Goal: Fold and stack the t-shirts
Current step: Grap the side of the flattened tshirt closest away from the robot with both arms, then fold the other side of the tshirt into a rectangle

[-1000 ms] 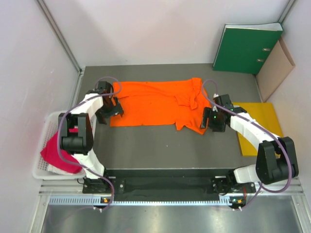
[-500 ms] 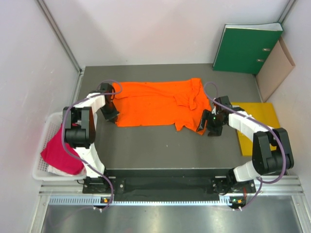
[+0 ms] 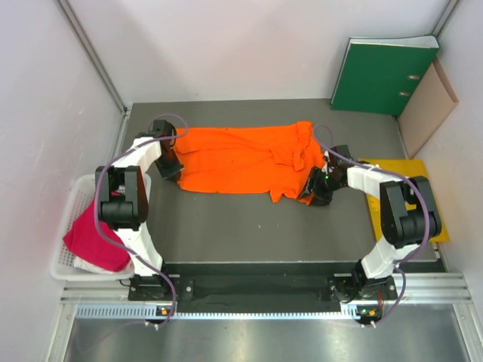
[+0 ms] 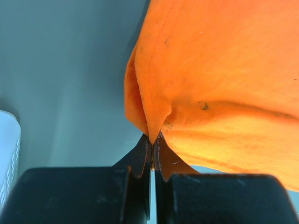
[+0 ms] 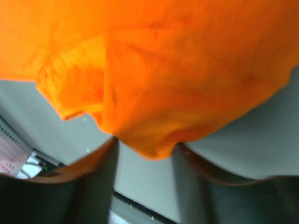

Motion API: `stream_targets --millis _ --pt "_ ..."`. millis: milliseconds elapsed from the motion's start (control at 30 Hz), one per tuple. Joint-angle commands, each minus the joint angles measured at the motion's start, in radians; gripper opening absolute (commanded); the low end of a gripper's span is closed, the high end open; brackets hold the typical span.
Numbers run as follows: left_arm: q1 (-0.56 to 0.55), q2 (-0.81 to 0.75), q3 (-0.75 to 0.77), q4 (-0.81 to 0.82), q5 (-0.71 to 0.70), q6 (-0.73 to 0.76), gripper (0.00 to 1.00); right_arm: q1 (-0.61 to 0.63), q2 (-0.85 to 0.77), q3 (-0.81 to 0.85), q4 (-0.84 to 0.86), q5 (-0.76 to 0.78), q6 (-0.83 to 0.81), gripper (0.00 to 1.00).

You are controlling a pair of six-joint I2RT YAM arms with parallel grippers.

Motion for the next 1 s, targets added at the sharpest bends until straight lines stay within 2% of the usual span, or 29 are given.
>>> stream_targets --millis 0,67,100,333,433,500,833,967 --pt "0.005 -0.013 0.038 -0.035 0.014 0.020 0.00 -0.001 0.055 0.015 0.061 0.054 -0.010 0.26" --pt "0.005 -0.016 0.038 -0.043 0.013 0.023 0.00 -0.001 0.051 0.021 0.056 0.060 -0.011 0.04" --pt "0.005 -0.017 0.038 -0.045 0.011 0.026 0.00 -0.001 0.040 0.023 0.053 0.063 -0.010 0.00" --pt "0.007 -0.074 0.066 -0.095 0.014 0.035 0.00 0.001 -0.154 0.075 -0.042 0.070 -0.053 0.00" --pt "0.007 -0.094 0.112 -0.101 0.009 0.032 0.00 -0.002 -0.175 0.142 -0.059 0.093 -0.063 0.00" --pt "0.009 -0.085 0.138 -0.103 0.014 0.028 0.00 -0.007 -0.152 0.202 -0.059 0.098 -0.066 0.00" --pt "0.009 0.099 0.371 -0.150 0.034 -0.018 0.00 -0.019 0.161 0.449 -0.047 0.026 -0.083 0.02" --pt "0.044 0.176 0.437 -0.164 0.051 -0.037 0.00 -0.030 0.265 0.543 -0.033 0.014 -0.074 0.05"
